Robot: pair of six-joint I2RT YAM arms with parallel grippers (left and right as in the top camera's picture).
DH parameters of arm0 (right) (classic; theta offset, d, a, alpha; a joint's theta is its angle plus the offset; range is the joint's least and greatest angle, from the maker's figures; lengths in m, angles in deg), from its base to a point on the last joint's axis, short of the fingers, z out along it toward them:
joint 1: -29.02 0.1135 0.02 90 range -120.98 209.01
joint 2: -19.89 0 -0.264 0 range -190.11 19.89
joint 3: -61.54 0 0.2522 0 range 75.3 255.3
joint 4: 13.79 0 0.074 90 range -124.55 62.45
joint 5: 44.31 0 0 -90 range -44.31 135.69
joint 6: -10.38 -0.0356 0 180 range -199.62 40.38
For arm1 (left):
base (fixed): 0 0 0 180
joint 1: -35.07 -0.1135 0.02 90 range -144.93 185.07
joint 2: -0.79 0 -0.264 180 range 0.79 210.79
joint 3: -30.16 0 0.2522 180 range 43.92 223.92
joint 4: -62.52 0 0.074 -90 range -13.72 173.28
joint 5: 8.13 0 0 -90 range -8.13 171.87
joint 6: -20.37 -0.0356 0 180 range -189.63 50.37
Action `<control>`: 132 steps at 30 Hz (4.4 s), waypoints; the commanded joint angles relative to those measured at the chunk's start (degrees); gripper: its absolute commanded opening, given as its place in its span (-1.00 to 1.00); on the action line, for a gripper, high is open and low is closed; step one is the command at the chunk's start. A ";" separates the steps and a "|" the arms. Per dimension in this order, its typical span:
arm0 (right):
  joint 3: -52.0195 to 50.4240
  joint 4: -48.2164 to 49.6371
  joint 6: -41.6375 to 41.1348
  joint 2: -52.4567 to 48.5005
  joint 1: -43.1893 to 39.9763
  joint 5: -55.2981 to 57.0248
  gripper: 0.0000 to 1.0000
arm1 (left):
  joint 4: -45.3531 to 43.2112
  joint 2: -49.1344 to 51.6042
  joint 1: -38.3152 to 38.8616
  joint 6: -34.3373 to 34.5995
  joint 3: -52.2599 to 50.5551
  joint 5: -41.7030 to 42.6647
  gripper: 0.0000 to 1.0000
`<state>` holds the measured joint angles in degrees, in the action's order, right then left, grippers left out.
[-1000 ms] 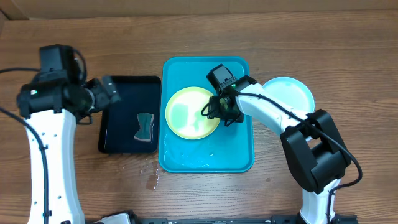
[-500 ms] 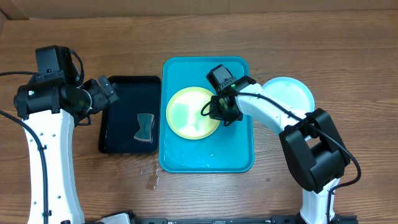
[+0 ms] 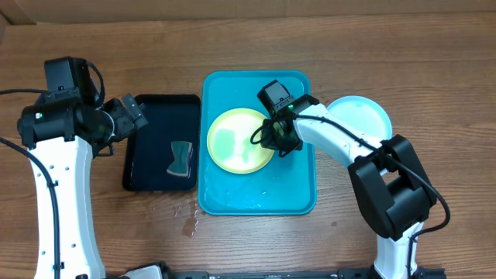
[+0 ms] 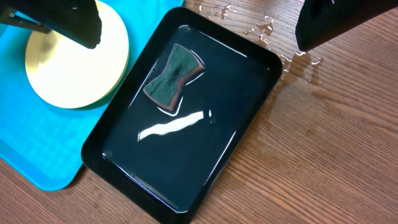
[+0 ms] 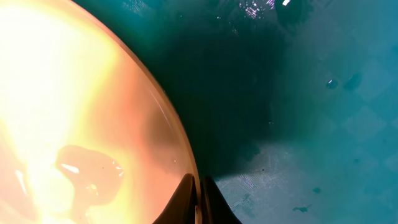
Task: Clean dirty plates on tray and stack at the side
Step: 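Release the sponge and raise the left gripper to the left side, then lift the yellow plate by its rim with the right gripper and tilt it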
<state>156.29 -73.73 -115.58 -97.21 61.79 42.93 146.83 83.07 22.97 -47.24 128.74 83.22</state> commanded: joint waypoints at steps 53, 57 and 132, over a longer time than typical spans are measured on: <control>9.53 -7.32 1.16 9.55 -2.89 -0.37 -0.92 | -0.07 -0.22 -0.11 0.81 1.16 0.15 1.00; 9.51 -6.60 -0.33 9.68 -1.57 -0.33 -0.92 | -0.07 -0.22 -0.11 0.81 1.16 0.15 1.00; 9.51 57.79 55.84 9.68 32.02 68.78 -0.92 | -0.07 -0.22 -0.11 0.81 1.16 0.15 1.00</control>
<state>164.59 -18.49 -67.54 -89.02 92.72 107.23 146.83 83.07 22.97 -47.24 128.74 83.22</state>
